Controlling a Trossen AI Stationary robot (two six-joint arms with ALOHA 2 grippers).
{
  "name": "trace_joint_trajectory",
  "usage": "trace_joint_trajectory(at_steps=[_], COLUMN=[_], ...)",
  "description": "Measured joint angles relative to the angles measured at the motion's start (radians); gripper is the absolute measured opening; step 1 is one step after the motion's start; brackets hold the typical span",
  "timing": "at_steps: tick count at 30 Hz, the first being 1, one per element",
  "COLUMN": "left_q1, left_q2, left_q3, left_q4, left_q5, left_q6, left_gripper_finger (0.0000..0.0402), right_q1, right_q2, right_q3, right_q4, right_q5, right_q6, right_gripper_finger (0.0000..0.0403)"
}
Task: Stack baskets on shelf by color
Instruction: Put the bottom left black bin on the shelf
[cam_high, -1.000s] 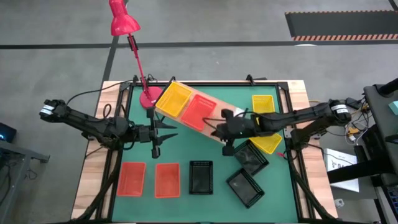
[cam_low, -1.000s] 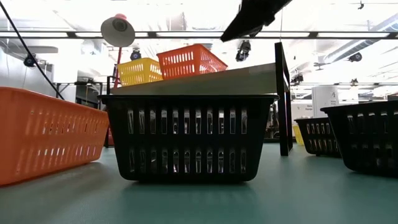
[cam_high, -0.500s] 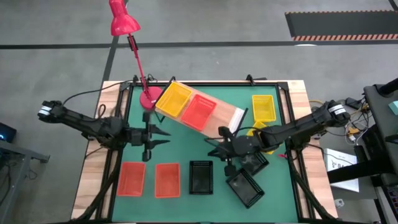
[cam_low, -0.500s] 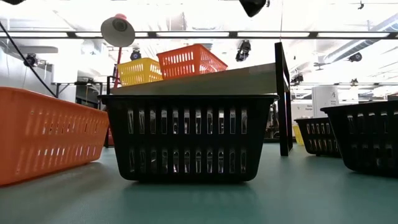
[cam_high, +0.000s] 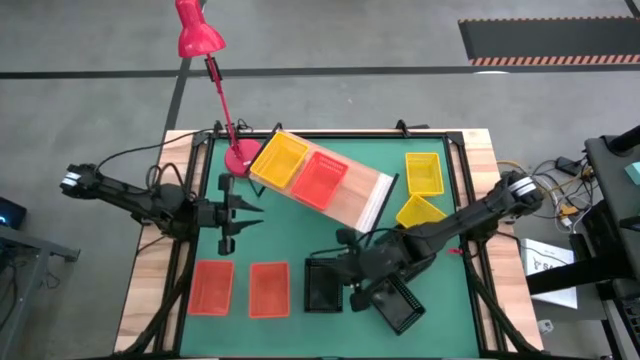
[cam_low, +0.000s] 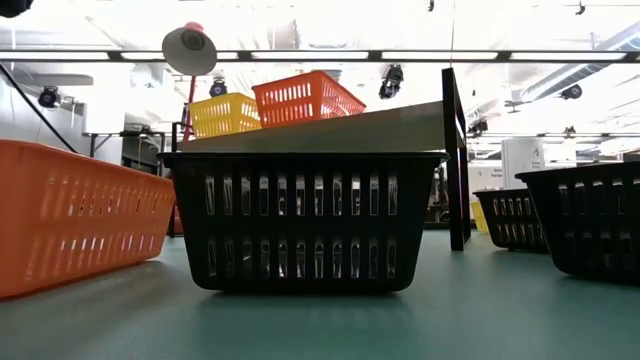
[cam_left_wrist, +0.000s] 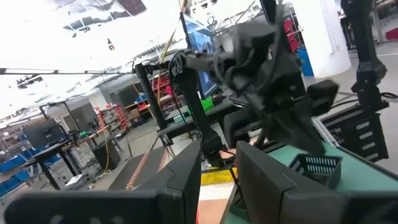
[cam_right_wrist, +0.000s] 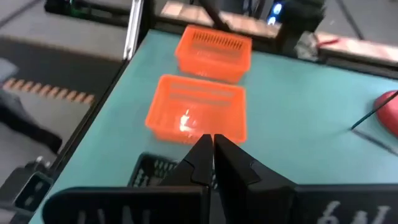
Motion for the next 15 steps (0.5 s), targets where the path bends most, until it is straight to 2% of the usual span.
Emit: trace_joint_trajectory(at_steps=[9,12,15], left_q1=[-0.001,-0.001,-0.001], left_q2=[0.005,0.003,0.002], left_q3=[-0.001,-0.001,-0.001], left_q4=[-0.004,-0.001,-0.003], left_q5=[0.016,0.018,0.019], left_q6=[-0.025,-0.026,-0.026], left_gripper_finger=[0.0086,0.0086,0.0086], right_q1=[0.042,0.054,0.065], right_q2=[0.220,0.277,0.313], right_q3=[0.340,0.412,0.447], right_q4=[-0.510,-0.634,-0.678], right_q5=[-0.004,-0.006,-0.024], right_q6=[0.179,0.233,0.268], right_gripper_finger=[0.0009,0.0009,0.0009])
